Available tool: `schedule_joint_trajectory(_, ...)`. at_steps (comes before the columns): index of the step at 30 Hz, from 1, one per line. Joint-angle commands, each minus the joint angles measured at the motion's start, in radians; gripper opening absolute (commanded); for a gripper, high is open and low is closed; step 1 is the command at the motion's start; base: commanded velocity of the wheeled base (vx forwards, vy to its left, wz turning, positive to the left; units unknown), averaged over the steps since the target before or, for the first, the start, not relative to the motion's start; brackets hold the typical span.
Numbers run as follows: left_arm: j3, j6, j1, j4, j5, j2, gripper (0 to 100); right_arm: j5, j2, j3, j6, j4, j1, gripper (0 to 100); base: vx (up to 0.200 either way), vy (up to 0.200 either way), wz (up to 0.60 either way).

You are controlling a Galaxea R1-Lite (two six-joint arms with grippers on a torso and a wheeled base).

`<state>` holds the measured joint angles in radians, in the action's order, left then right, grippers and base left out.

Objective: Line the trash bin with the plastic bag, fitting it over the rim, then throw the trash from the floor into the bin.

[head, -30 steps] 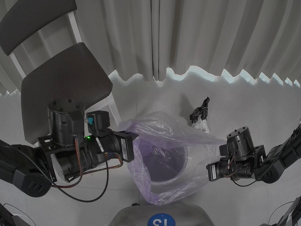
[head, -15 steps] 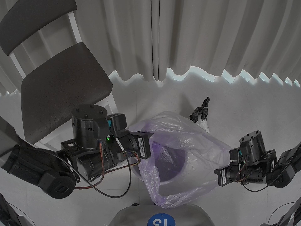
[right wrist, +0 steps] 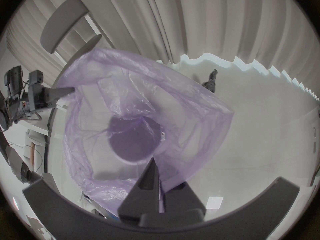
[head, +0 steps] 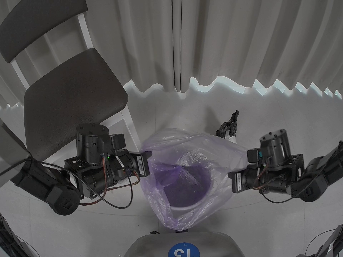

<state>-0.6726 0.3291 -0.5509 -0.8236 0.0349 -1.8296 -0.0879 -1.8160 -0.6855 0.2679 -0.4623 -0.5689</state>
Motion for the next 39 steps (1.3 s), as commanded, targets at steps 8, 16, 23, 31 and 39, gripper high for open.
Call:
schedule_joint_trajectory(8,0.111,0.014,0.077,-0.003,0.011,0.089,0,-0.010,-0.312,-0.292,0.014,-0.001,-0.065,0,0.000,0.000,0.00)
schedule_joint_trajectory(16,0.082,0.013,0.062,-0.002,0.010,0.130,0,0.014,-0.319,-0.362,0.162,-0.058,-0.109,0,0.000,0.000,0.00)
schedule_joint_trajectory(23,0.079,0.011,0.031,-0.002,0.002,0.138,0,0.025,-0.324,-0.404,0.191,-0.062,-0.215,0,0.000,0.000,0.00)
schedule_joint_trajectory(31,0.074,0.013,0.003,-0.003,-0.001,0.135,0,0.027,-0.330,-0.387,0.188,-0.062,-0.181,0,0.000,0.000,0.00)
schedule_joint_trajectory(39,0.050,0.013,-0.047,-0.061,-0.006,0.073,0,0.108,-0.342,-0.276,0.192,-0.154,-0.008,0,0.000,0.000,0.00)
